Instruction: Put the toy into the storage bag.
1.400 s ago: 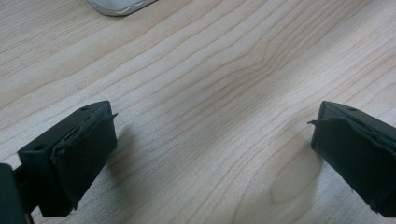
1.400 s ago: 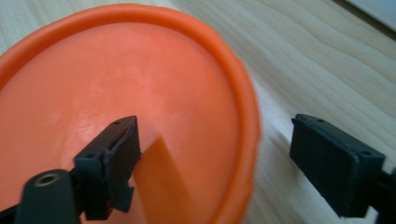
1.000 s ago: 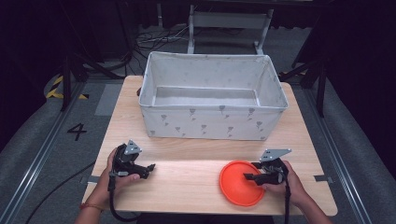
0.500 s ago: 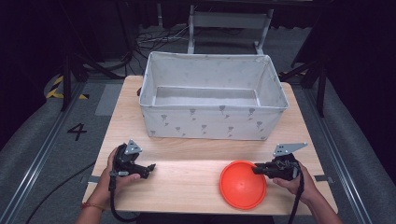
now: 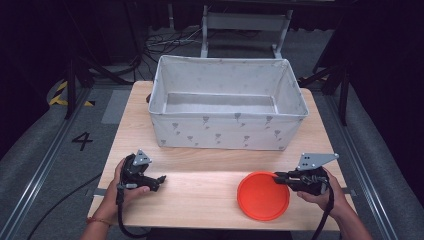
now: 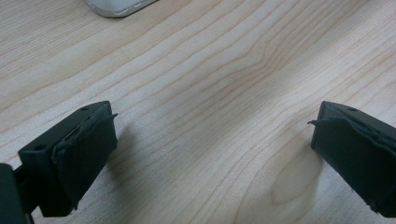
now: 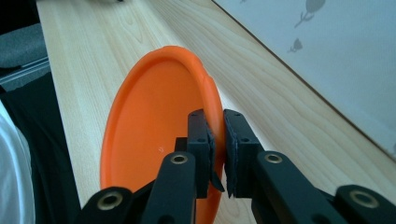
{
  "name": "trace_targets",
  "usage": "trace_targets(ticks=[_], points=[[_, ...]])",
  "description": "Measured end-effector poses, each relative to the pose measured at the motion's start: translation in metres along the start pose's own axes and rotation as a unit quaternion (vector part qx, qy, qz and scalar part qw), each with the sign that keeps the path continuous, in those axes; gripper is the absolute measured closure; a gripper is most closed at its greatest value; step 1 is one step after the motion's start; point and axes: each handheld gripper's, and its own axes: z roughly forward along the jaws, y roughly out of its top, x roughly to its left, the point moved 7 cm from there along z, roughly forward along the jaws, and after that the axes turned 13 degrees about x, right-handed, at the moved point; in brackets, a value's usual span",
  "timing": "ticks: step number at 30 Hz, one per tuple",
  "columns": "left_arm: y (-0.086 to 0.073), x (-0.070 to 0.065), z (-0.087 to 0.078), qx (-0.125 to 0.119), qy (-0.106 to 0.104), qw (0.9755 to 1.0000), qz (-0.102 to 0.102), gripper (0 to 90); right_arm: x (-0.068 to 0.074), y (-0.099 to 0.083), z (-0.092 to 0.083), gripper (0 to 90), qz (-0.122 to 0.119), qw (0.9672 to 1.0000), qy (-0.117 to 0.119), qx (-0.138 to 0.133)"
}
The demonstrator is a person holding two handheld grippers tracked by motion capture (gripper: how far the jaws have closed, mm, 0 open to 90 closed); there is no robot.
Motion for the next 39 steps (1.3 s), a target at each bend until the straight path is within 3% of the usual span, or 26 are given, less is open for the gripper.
trace_targets(ticks=[6,14,24,39], points=[[0.0,0.0,0.0,0.0,0.001,1.0,0.0,0.5,0.002,0.011,-0.009,82.4,-0.029,0.9993,-0.025,0.003],[0.0,0.0,0.0,0.0,0.0,1.0,0.001,0.5,-0.001,0.026,-0.018,82.4,-0.039,0.9983,-0.043,-0.001],[0.0,0.0,0.0,0.0,-0.001,1.0,0.002,0.5,-0.007,0.049,-0.044,82.4,-0.065,0.9952,-0.073,-0.004],[0.0,0.0,0.0,0.0,-0.003,1.0,0.002,0.5,-0.007,0.085,-0.09,82.4,-0.096,0.9901,-0.099,-0.028]])
